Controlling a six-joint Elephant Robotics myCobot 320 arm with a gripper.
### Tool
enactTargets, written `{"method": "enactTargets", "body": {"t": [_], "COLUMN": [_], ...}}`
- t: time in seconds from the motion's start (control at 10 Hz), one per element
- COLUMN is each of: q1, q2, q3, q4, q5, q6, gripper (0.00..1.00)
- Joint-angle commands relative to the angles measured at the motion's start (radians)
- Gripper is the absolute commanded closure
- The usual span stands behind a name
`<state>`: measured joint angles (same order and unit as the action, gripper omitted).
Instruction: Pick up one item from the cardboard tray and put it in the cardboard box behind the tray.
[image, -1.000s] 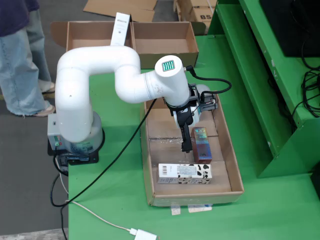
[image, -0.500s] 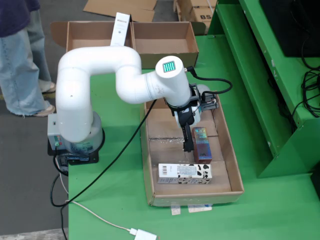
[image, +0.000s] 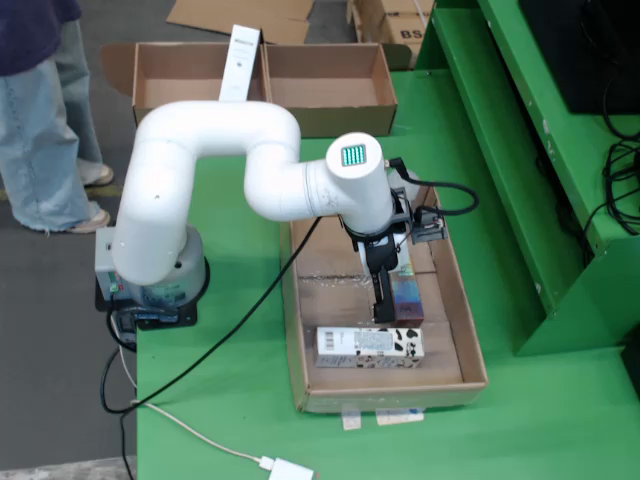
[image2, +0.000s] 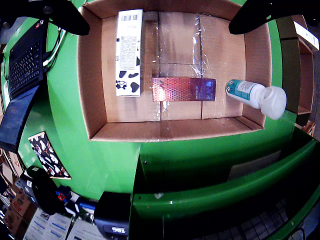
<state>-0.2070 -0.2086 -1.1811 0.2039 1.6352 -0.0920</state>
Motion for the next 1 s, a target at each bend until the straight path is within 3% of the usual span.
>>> {"method": "enactTargets", "body": {"t": [0.0, 0.2, 0.9], "q1": [-0.077, -0.148, -0.17], "q2": [-0.011, -0.109, -0.176], "q3": [0.136, 0.264, 0.334], "q4": [-0.032, -0.064, -0.074], "q5": [0.035, 0.067, 0.076], "q6": [-0.044, -0.077, -0.082], "gripper": [0.0, 0.0, 0.0]}}
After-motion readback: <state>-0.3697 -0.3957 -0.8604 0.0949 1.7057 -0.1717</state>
